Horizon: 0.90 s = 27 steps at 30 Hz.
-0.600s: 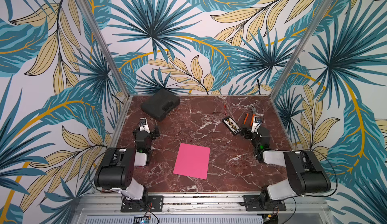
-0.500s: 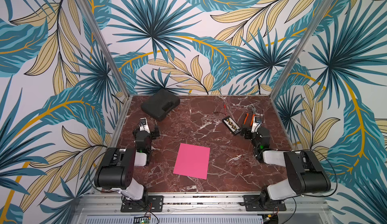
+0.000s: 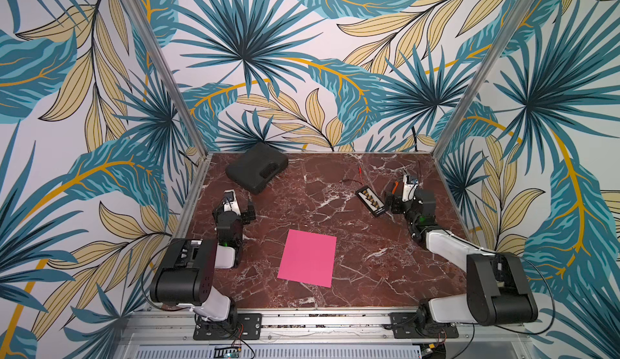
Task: Fold the square paper diagonally
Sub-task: Move the paper to the center of the board.
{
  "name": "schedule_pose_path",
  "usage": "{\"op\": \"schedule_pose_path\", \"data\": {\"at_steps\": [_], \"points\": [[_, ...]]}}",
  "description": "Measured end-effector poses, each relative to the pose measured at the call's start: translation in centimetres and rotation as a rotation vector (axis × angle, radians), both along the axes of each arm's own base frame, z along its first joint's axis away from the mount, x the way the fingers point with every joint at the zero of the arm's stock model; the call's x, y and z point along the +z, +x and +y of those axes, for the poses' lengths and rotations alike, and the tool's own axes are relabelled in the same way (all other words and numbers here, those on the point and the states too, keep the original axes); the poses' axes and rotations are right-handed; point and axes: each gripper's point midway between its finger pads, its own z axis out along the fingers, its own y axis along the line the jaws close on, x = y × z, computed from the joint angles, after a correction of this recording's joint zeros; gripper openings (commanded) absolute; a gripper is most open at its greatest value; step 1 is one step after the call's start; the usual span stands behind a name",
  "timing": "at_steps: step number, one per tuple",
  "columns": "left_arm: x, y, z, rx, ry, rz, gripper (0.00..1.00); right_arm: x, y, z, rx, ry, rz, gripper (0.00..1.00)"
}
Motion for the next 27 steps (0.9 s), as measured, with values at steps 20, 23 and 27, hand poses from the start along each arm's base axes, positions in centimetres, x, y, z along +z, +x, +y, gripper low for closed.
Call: {"op": "schedule_pose_path", "data": {"at_steps": [20,23,27], "points": [[3.6,-6.3,-16.1,-0.440,-0.400,0.262,1.00,-5.7,-15.8,22.5,0.492,-0.155,0.529,1.00],[1.7,-6.4,-16.4,-0.431,-0.390,0.329,1.00,-7.6,-17.1,25.7,0.564,-0.249,0.590,0.99],[0.2,-6.3,-16.4,-0.416,-0.375,0.384,1.00,-9.3,-17.8,28.5,0.632,-0.302,0.632,1.00]]}}
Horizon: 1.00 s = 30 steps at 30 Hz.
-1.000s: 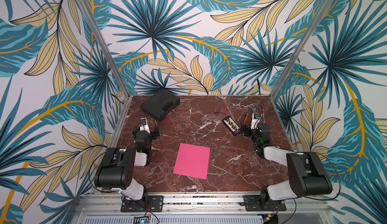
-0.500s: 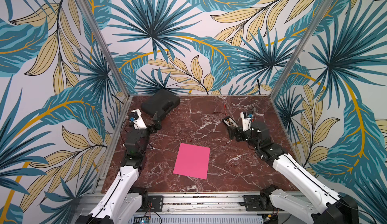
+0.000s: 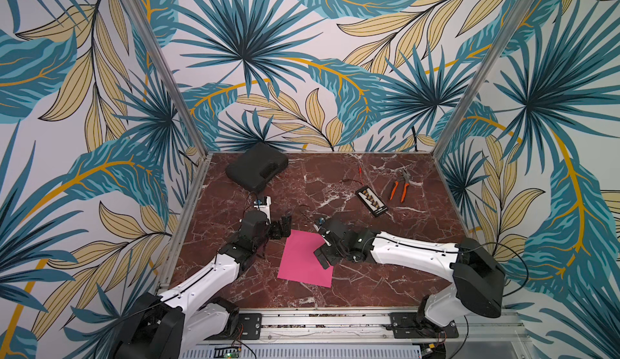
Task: Fold the square paper diagonally
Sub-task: Move the paper to the center of the board.
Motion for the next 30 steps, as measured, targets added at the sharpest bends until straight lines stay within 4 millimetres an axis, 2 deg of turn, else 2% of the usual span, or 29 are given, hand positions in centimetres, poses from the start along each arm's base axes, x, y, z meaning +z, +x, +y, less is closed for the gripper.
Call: {"op": "schedule_pose_path", "data": {"at_steps": [5,11,16,22,27,30], "points": [[-1.3,-0.2,0.0,0.007,0.007,0.051,1.00,-2.8,-0.5,1.4,0.054,-0.046,0.064,0.99],[-2.1,-0.2,0.6,0.038,-0.043,0.101,1.00,-5.5,-1.2,1.5,0.087,-0.089,0.126,0.96],[-3.2,-0.1,2.3,0.079,-0.125,0.167,1.00,-5.4,0.1,2.4,0.078,-0.040,0.121,0.94],[-5.1,-0.4,2.2,0.046,-0.169,0.263,1.00,-5.2,3.9,3.7,0.065,0.002,0.083,0.94],[-5.3,0.4,2.3,0.029,-0.205,0.322,1.00,-4.7,6.5,2.8,0.041,0.007,0.071,0.94],[-4.9,0.9,1.8,0.001,-0.233,0.329,1.00,-3.7,6.9,2.6,0.050,0.005,0.058,0.94]]}}
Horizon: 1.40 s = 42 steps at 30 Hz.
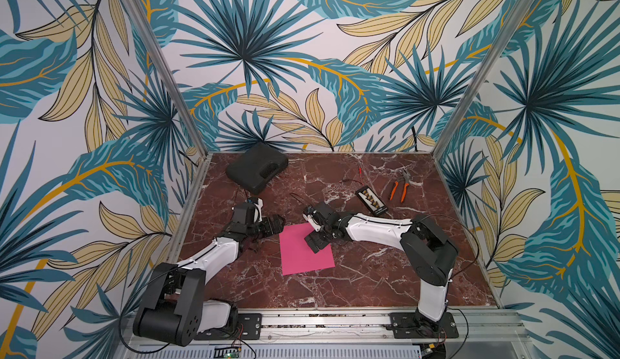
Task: Fold the square paper diagonally
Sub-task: Move the paper to the center of the board, then pick up the paper from the center of the board.
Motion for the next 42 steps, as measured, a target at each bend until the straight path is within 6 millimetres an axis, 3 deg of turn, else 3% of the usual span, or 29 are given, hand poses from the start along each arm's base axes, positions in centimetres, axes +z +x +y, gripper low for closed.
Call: {"op": "schedule_pose_path", "data": {"at_steps": [6,8,17,25,38,42], "points": [[-0.7,-0.4,-1.3,-0.060,-0.055,0.044,1.00,4.4,-0.9,-0.8,0.006,0.035,-0.050,0.94],[-1.1,-0.6,-1.5,-0.072,-0.067,0.061,1.00,4.9,-1.4,-1.5,-0.002,0.031,-0.051,0.94],[-2.5,-1.8,-2.4,-0.106,-0.091,0.111,1.00,0.5,-5.9,-3.8,-0.018,-0.112,0.082,0.89],[-2.7,-2.9,-4.2,-0.182,-0.047,0.118,1.00,-2.0,-6.6,-4.4,-0.065,-0.164,0.143,0.85],[-2.6,-2.2,-8.9,-0.319,-0.074,0.095,0.99,-2.1,-6.4,-3.9,-0.085,-0.137,0.130,0.84],[-2.7,-2.5,-9.4,-0.336,-0.088,0.099,0.86,-2.1,-6.2,-3.7,-0.088,-0.125,0.118,0.83]]}}
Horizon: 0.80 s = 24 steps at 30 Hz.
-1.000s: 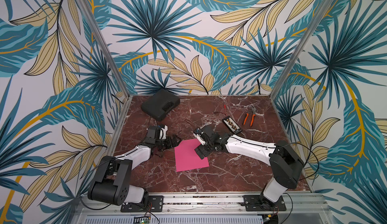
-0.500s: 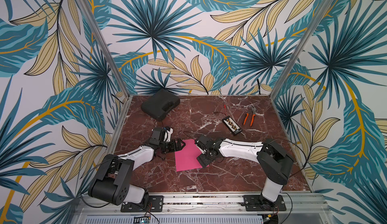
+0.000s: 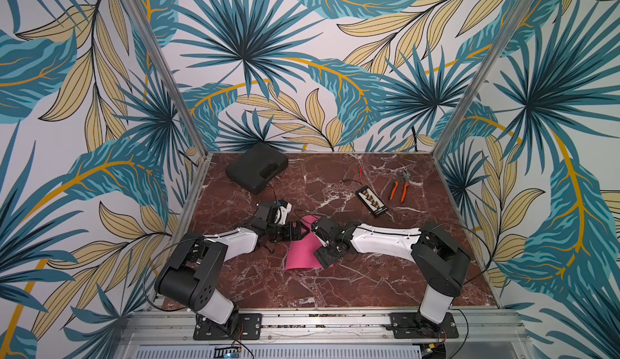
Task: Fold the square paper diagonally
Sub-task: Pick up the paper from the center of the board.
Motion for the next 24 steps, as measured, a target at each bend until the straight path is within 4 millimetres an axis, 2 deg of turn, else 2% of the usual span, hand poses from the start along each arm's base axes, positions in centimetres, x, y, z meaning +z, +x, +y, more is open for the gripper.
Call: {"op": "schedule_pose_path", "data": {"at_steps": [7,11,15,17,21,24], "points": [[-0.9,-1.1,-0.2,-0.033,0.004,0.033,0.50,0.2,0.2,0.3,0.000,0.031,-0.026,0.85],[-0.9,-1.5,-0.3,-0.045,-0.005,0.039,0.41,0.5,0.2,0.4,-0.006,0.079,-0.022,0.91],[-0.8,-2.0,-0.3,-0.061,-0.018,0.030,0.37,1.6,0.4,-0.1,-0.037,0.170,-0.016,1.00],[-0.6,-2.1,-0.5,-0.071,-0.029,0.020,0.36,2.5,0.9,-0.5,-0.066,0.239,-0.018,1.00],[0.0,-2.3,-0.8,-0.089,-0.061,-0.006,0.37,4.4,3.1,-1.2,-0.159,0.450,-0.025,0.99],[0.6,-2.6,-1.1,-0.104,-0.092,-0.027,0.38,4.5,4.4,-1.2,-0.207,0.587,0.005,0.92]]}}
